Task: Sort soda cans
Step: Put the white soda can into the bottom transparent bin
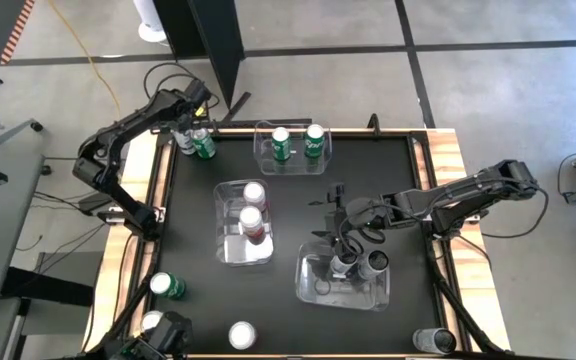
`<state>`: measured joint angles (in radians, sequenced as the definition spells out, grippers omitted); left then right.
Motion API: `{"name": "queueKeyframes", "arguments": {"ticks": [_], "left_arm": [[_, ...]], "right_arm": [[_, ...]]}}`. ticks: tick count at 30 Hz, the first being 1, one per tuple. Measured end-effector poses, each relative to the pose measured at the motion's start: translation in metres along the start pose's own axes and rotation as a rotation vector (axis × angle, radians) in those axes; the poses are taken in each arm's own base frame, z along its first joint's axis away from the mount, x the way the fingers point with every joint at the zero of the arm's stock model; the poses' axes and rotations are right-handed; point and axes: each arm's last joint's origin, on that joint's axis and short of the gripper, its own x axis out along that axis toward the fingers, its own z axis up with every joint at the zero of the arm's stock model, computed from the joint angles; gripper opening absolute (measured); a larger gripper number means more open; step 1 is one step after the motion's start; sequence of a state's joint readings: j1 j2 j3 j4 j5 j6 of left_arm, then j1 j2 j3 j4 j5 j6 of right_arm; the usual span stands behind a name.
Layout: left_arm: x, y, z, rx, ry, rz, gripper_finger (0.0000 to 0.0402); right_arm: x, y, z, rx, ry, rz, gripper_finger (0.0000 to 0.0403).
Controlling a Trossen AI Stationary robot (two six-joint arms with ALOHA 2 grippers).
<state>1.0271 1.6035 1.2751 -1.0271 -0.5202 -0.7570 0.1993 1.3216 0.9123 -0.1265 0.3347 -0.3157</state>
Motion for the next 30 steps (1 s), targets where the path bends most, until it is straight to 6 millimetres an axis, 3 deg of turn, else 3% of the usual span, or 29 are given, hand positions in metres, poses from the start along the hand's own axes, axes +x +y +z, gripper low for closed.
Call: {"name": "queueKeyframes", "arguments": {"ticks": [30], "left_arm": [[-0.011, -0.001, -0.013, 0.076, 0.036, 0.003, 0.0263]], "right_arm": [[0.0, 0.0, 0.0, 0.0, 0.0, 0.0, 0.0379]]}}
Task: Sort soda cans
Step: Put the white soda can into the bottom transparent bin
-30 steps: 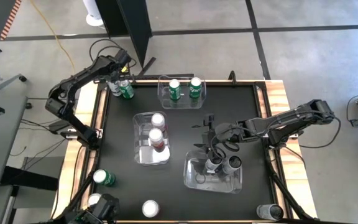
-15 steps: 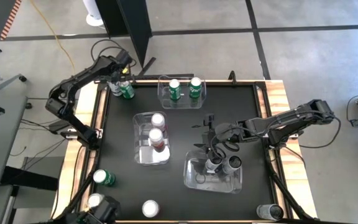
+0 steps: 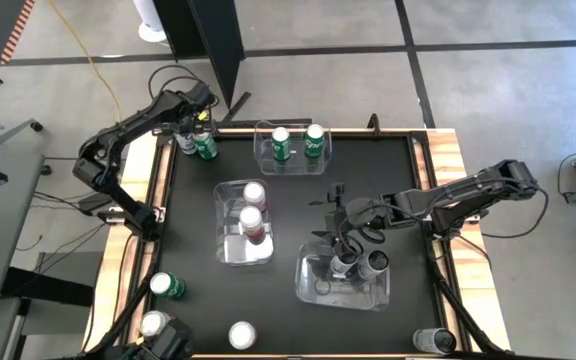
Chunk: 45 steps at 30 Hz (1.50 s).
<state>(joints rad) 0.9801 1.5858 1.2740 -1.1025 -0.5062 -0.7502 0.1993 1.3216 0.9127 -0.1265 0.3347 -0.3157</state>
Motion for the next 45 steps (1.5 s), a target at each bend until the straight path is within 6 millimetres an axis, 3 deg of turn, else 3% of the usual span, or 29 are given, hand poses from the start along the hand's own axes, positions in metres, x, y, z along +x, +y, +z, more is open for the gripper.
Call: {"name": "queueKeyframes", "arguments": {"ticks": [10, 45], "left_arm": [[-0.014, 0.011, -0.003, -0.014, -0.007, -0.036, 0.0262], [-0.029, 0.003, -0.025, 0.106, 0.07, -0.047, 0.0262]], "right_arm": [[0.0, 0.0, 0.0, 0.0, 0.0, 0.0, 0.0379], [0.0, 0.0, 0.0, 0.001, 0.0, 0.0, 0.0379]]}}
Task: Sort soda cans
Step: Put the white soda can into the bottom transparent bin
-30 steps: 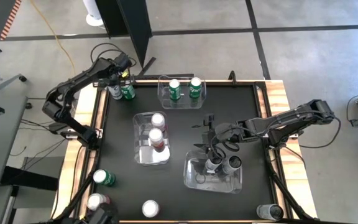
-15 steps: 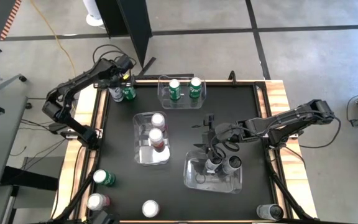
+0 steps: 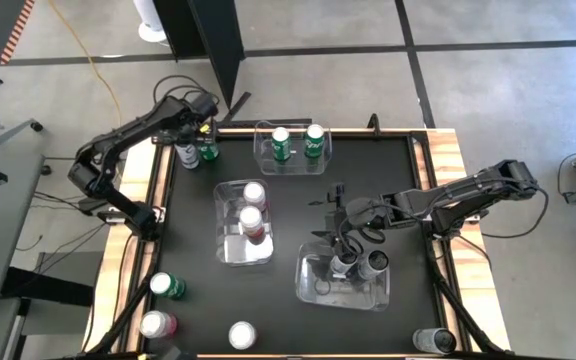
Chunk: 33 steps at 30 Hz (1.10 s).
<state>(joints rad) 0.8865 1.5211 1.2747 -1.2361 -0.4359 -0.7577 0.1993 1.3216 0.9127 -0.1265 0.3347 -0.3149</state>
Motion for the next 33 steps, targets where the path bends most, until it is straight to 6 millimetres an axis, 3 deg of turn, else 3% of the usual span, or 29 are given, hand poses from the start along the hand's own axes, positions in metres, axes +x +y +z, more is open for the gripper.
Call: {"name": "queueKeyframes", "arguments": {"ticks": [19, 33], "left_arm": [[-0.025, -0.014, -0.029, 0.077, -0.006, -0.083, 0.026], [-0.041, -0.036, -0.05, 0.162, -0.09, -0.163, 0.0259]], "right_arm": [[0.0, 0.0, 0.0, 0.003, 0.001, 0.0, 0.0379], [0.0, 0.0, 0.0, 0.004, 0.001, 0.0, 0.0379]]}}
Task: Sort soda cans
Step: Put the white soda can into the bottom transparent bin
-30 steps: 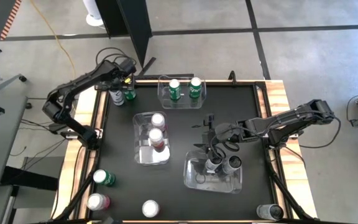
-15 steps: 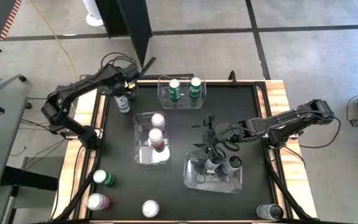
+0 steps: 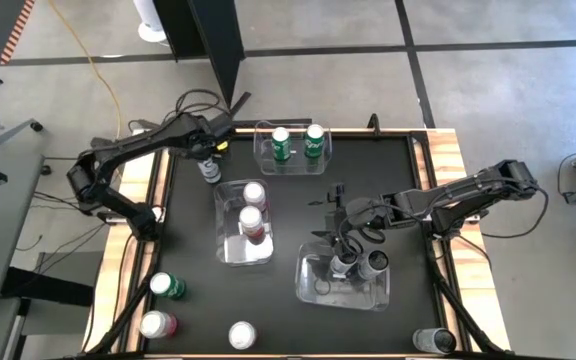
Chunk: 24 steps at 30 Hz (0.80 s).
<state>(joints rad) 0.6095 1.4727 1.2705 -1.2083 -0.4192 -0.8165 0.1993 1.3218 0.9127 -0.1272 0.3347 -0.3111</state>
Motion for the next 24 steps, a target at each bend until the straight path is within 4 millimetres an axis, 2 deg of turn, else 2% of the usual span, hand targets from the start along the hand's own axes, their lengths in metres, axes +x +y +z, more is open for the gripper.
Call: {"name": "queueKeyframes", "arguments": {"ticks": [13, 24], "left_arm": [[-0.016, -0.026, -0.021, 0.12, -0.069, -0.089, 0.0259], [-0.021, -0.033, -0.028, 0.192, -0.108, -0.095, 0.0259]], "right_arm": [[0.0, 0.0, 0.0, -0.001, 0.001, -0.002, 0.0379], [0.0, -0.001, 0.0, 0.001, 0.003, -0.007, 0.0379]]}}
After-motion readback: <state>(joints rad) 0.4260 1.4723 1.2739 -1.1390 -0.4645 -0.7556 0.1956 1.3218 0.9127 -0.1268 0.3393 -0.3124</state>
